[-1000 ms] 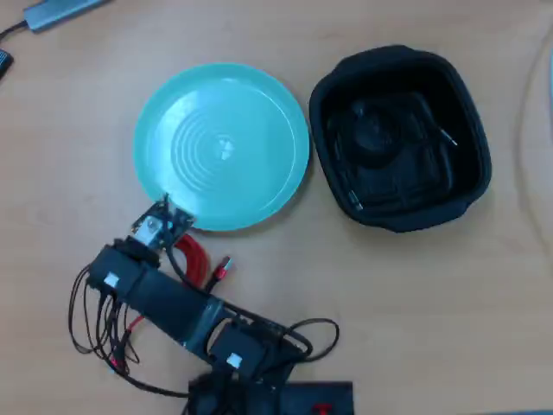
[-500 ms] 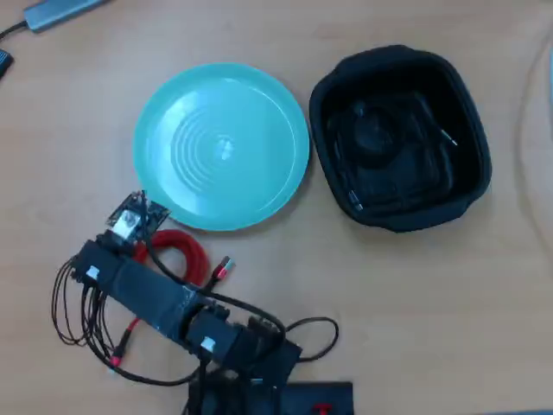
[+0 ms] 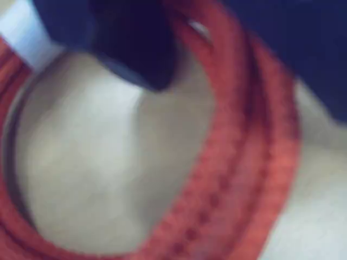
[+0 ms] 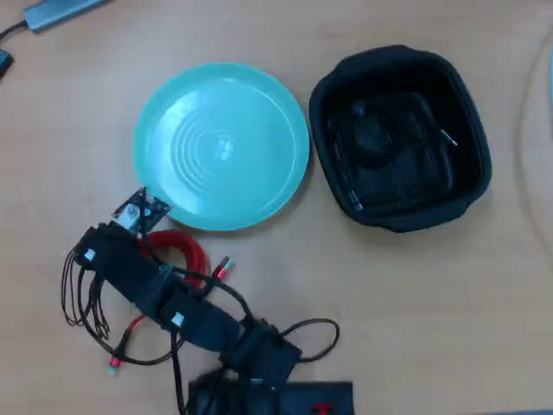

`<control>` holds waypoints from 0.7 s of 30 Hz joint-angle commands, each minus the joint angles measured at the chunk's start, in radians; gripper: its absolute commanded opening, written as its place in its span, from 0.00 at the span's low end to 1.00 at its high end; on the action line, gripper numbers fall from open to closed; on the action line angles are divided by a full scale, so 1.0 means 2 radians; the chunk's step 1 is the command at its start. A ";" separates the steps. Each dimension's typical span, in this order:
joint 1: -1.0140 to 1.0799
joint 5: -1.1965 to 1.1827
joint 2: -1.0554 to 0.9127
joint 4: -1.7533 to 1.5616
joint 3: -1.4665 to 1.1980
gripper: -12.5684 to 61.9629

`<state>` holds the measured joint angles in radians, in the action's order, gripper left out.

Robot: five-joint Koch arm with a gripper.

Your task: Put a black charging cable in a black bowl and put a red charging cable in a green bowl

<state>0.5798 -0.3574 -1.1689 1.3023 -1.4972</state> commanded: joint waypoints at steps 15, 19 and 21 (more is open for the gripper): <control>0.013 0.028 0.045 -0.024 0.027 0.44; 0.019 0.037 0.044 -0.021 0.029 0.08; 0.028 0.038 0.044 -0.022 0.029 0.06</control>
<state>0.6228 -0.2945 -1.0922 1.2517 -1.4389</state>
